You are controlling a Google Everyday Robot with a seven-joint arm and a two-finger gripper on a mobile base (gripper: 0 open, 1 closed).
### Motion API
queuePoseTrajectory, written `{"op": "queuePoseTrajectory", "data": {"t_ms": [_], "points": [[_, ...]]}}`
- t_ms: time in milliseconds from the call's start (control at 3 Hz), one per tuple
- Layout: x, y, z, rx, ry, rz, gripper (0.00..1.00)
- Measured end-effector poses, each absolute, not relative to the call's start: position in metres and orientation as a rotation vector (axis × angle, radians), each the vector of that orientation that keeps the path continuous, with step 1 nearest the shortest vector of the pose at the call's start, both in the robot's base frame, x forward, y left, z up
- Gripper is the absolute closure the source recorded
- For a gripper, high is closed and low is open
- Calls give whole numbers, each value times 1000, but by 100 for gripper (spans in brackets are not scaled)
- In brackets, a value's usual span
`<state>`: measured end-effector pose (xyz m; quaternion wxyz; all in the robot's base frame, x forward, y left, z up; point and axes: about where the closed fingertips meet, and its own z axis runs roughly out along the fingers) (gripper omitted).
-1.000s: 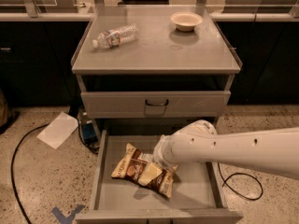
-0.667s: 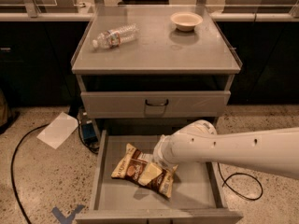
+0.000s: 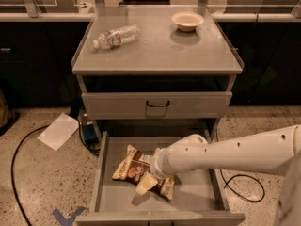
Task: Pick brown chip bag from middle drawer and place on counter
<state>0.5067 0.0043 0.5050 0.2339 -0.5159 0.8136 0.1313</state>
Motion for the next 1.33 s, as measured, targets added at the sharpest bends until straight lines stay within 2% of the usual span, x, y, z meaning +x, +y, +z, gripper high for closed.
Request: {"op": "queuePoseTrajectory", "data": {"t_ms": [667, 1333], "points": [[498, 50, 404, -1483, 2263, 504, 0], [515, 47, 401, -1453, 2266, 462, 0]]}}
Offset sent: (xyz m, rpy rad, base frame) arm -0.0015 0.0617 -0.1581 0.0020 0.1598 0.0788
